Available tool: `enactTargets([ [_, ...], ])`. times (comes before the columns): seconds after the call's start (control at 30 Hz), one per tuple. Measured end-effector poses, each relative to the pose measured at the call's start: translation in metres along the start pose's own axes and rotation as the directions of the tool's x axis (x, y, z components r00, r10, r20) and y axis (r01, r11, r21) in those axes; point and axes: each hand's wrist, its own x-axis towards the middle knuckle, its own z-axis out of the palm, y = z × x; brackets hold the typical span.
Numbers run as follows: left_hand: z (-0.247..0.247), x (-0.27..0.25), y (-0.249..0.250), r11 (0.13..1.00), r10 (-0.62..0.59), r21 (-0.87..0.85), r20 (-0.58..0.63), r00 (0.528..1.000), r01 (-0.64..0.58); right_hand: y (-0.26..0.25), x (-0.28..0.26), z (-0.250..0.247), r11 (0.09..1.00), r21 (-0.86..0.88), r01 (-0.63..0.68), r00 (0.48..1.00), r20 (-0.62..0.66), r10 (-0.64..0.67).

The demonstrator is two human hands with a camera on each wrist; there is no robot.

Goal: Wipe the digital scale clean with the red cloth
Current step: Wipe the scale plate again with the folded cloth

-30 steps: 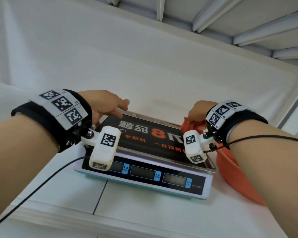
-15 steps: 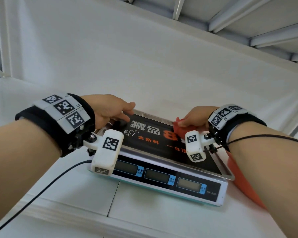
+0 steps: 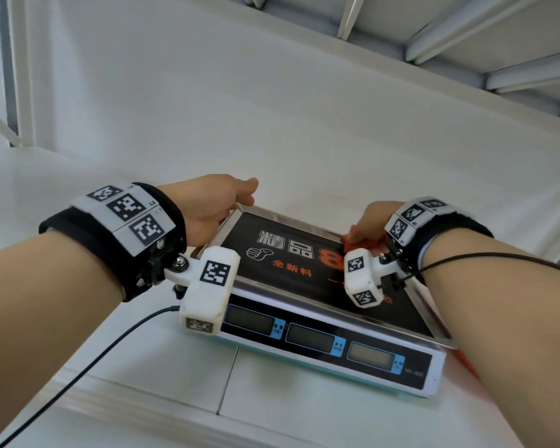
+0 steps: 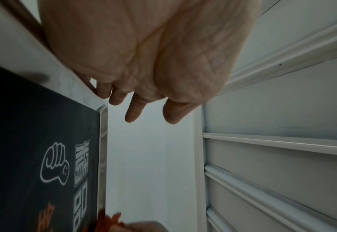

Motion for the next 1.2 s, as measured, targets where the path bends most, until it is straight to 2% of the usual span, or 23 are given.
enactTargets([
  [0.07,-0.002,-0.001,0.000,1.000,-0.013,-0.020,0.003,1.000,0.013,-0.021,0.002,0.009,0.998,0.033,0.058,0.998,0.018,-0.059],
  [0.13,-0.002,0.000,-0.001,1.000,-0.009,-0.025,-0.006,1.000,0.008,-0.041,0.003,0.016,0.981,0.161,0.107,0.992,0.052,-0.117],
  [0.23,-0.001,-0.001,-0.001,0.999,-0.006,-0.034,-0.018,1.000,0.005,-0.055,0.008,0.018,0.961,0.256,0.105,0.992,0.039,-0.119],
  [0.37,-0.001,-0.004,0.000,0.999,-0.007,-0.049,-0.013,1.000,0.006,-0.056,0.008,0.013,0.995,0.040,0.091,0.995,-0.032,-0.090],
  [0.47,-0.002,-0.003,-0.001,0.998,-0.004,-0.057,-0.008,1.000,0.004,-0.062,0.007,0.013,0.984,0.121,0.131,0.991,0.015,-0.133],
  [0.57,-0.004,-0.001,-0.001,0.999,0.013,-0.043,-0.017,1.000,-0.014,-0.081,0.011,0.023,0.985,0.023,0.172,0.984,0.046,-0.173],
  [0.6,-0.005,0.001,-0.002,0.999,0.019,-0.027,-0.026,0.999,-0.020,-0.088,0.011,0.026,0.979,0.058,0.195,0.978,0.062,-0.199],
  [0.7,-0.005,0.003,-0.003,1.000,0.022,-0.017,-0.015,1.000,-0.022,-0.101,0.007,0.028,0.944,0.155,0.291,0.930,0.184,-0.317],
  [0.77,-0.006,0.003,-0.002,0.999,0.020,-0.028,0.005,1.000,-0.020,-0.103,0.008,0.020,0.945,0.110,0.309,0.915,0.235,-0.327],
  [0.9,-0.008,-0.001,0.000,0.996,0.005,-0.085,0.015,1.000,-0.004,-0.099,0.025,0.009,0.979,0.001,0.205,0.978,0.046,-0.204],
  [1.03,-0.010,-0.003,0.000,0.994,0.003,-0.108,0.017,1.000,-0.001,-0.103,0.025,0.018,0.977,0.019,0.212,0.975,0.056,-0.213],
  [1.13,-0.009,-0.001,-0.001,0.992,0.004,-0.126,0.013,1.000,-0.002,-0.120,0.026,0.023,0.965,-0.079,0.248,0.968,0.065,-0.243],
  [1.2,-0.011,0.000,-0.002,0.992,-0.001,-0.128,0.027,1.000,0.004,-0.128,0.031,0.027,0.952,-0.068,0.298,0.953,0.082,-0.292],
])
